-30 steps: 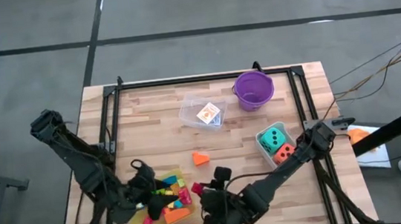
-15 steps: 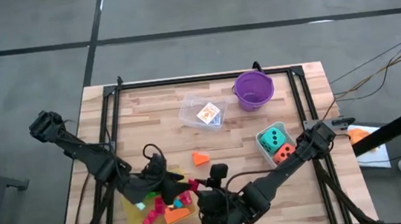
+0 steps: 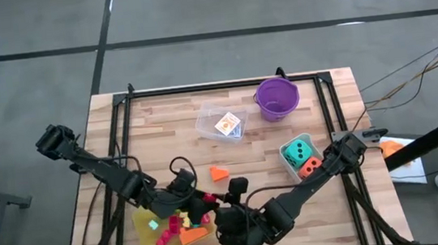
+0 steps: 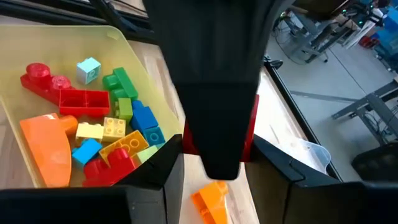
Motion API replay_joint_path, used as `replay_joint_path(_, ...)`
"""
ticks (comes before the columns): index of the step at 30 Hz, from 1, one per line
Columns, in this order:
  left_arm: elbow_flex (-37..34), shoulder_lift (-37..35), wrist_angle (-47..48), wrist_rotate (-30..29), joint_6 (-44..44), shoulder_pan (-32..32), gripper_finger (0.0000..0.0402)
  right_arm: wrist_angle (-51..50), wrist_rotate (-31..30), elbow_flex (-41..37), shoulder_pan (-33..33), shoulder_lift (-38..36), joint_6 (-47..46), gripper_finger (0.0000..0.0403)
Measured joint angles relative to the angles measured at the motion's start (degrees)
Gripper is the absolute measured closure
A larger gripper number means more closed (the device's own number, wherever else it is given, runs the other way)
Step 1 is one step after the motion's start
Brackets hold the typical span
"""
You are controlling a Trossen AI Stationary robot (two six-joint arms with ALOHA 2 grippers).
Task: Pick & Place Toys
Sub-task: Put the red game piece into the yellow bin
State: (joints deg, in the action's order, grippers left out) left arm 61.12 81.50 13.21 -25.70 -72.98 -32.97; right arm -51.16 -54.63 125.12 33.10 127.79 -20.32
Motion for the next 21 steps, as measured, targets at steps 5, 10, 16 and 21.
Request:
replay_joint_path(5, 0.0, 0.0, -0.3, 0.1, 0.9, 0.1, 0.0131, 0.0, 0.0, 0.0, 0.0, 0.0, 0.0, 0.0274)
replay_joint_path(10, 0.0, 0.0, -0.6, 0.1, 1.1, 0.1, 0.0219, 0.0, 0.2, 0.0, 0.0, 0.0, 0.0, 0.0274)
replay_joint_path(16, 0.0, 0.0, -1.0, 1.8, 2.5, 0.2, 0.0323, 0.1, 0.5, 0.0, 0.0, 0.1, 0.1, 0.0274)
replay_joint_path(21, 0.0, 0.0, -1.1, 2.7, 2.7, 0.2, 0.0322, 0.5, 0.5, 0.0, 0.0, 0.1, -0.7, 0.0262)
